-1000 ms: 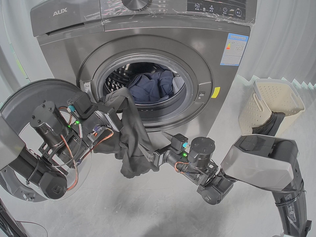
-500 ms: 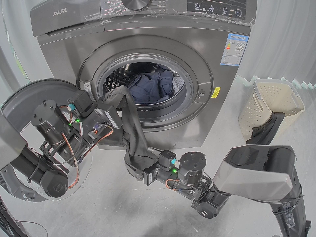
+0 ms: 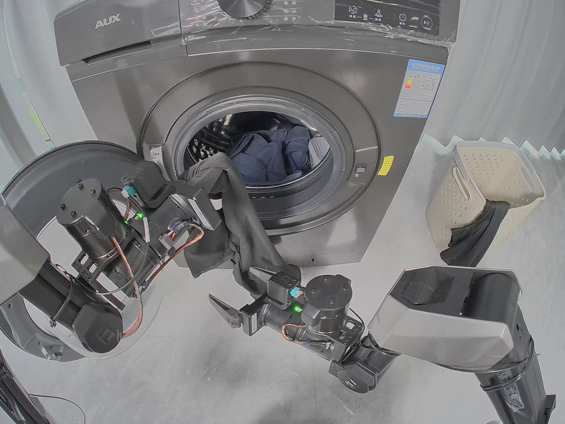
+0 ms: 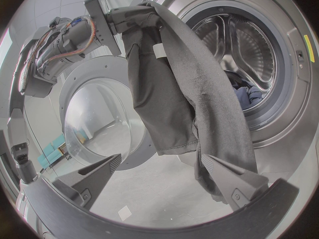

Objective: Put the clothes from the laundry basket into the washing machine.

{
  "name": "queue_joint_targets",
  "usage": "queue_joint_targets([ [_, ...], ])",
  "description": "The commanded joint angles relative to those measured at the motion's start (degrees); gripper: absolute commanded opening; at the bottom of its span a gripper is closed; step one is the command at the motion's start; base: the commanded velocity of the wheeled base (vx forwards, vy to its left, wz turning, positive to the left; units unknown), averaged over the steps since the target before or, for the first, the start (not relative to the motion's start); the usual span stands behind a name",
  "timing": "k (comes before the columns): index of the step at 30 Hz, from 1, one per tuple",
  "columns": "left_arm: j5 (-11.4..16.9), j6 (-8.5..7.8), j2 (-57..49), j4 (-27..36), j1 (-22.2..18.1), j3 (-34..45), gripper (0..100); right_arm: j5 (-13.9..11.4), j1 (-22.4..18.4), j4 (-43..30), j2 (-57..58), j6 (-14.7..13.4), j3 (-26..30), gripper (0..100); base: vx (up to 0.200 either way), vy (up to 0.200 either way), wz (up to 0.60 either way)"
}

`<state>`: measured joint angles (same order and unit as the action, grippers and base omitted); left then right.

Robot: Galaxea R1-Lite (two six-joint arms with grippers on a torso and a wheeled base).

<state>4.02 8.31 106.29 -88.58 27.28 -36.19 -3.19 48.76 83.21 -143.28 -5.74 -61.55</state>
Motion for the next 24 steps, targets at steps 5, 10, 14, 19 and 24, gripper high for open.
queue_joint_targets([
  [5, -0.1, 0.04, -0.1, 0.0, 0.1, 0.0, 0, -0.5, -2.1, -5.1, -5.9, -0.1, -8.6, 100, 0.0, 0.0, 0.0],
  [10, 0.0, 0.04, -0.1, 0.0, 0.1, 0.1, 0, -0.5, -2.9, -7.9, -9.1, -0.1, -14.9, 100, 0.0, 0.0, 0.0],
  [14, 0.0, 0.04, 0.0, 0.0, 0.1, 0.1, 0, -0.5, -2.9, -9.2, -9.8, -0.1, -16.5, 100, 0.0, 0.0, 0.0],
  [19, 0.0, 0.04, 0.0, 0.0, 0.1, 0.1, 0, -0.4, -2.8, -9.6, -11.1, -0.1, -18.2, 100, 0.0, 0.0, 0.0],
  [24, -0.1, 0.04, 0.0, -0.1, 0.1, 0.1, 0, -0.4, -2.8, -9.8, -11.4, -0.1, -19.2, 100, 0.0, 0.0, 0.0],
])
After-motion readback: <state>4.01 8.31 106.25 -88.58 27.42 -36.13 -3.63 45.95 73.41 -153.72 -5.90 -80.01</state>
